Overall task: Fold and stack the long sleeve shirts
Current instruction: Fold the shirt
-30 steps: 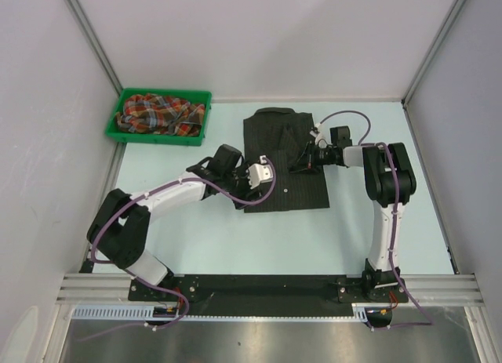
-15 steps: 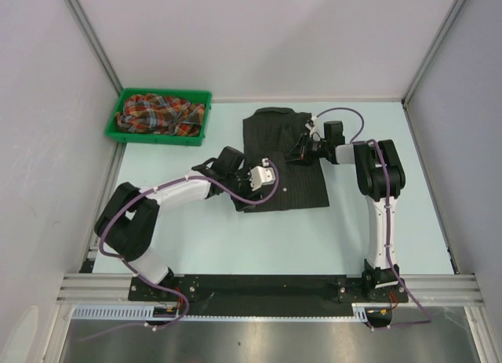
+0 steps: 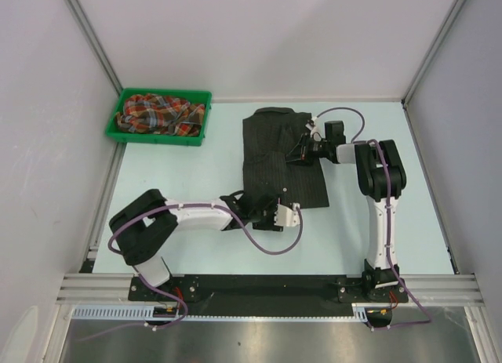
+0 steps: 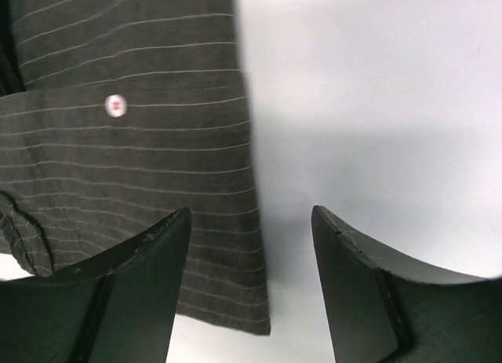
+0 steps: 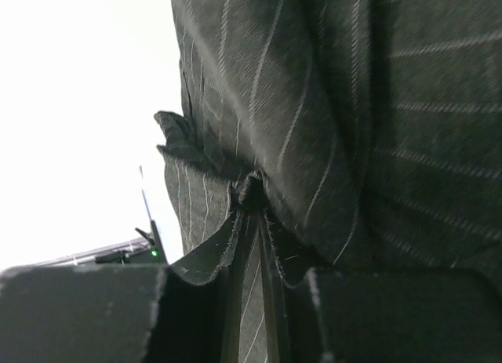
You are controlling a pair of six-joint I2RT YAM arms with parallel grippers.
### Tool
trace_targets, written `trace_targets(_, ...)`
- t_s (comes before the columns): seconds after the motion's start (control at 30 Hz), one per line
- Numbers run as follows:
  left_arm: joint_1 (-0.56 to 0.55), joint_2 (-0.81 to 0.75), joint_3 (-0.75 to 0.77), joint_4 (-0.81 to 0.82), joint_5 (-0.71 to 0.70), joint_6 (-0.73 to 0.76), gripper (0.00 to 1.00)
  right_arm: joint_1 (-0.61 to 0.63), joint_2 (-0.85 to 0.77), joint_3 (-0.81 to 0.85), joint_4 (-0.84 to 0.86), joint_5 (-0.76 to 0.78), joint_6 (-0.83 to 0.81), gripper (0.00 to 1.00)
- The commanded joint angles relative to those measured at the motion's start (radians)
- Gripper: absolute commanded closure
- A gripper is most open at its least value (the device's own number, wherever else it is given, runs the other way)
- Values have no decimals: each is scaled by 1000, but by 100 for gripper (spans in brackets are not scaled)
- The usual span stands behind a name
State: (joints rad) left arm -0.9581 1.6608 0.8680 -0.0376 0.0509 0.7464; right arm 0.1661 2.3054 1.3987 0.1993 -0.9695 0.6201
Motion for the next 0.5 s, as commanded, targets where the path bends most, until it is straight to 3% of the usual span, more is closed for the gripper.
trace_targets(0.0,-45,48,-34,148,-149,94,33,-16,-107,-9,-119,-1,-127,81)
trace_targets(0.2,-82,111,-54,220,-236,140,39,-7,-189,45,-348,21,-385,78)
trace_targets(0.33,-88,140,-54,249,-269,165,42,33,-167,62,-282,-18,-343,77)
trace_targets(0.47,-90,157,-49,255,-279,172,55,72,-129,72,-209,-32,-287,76)
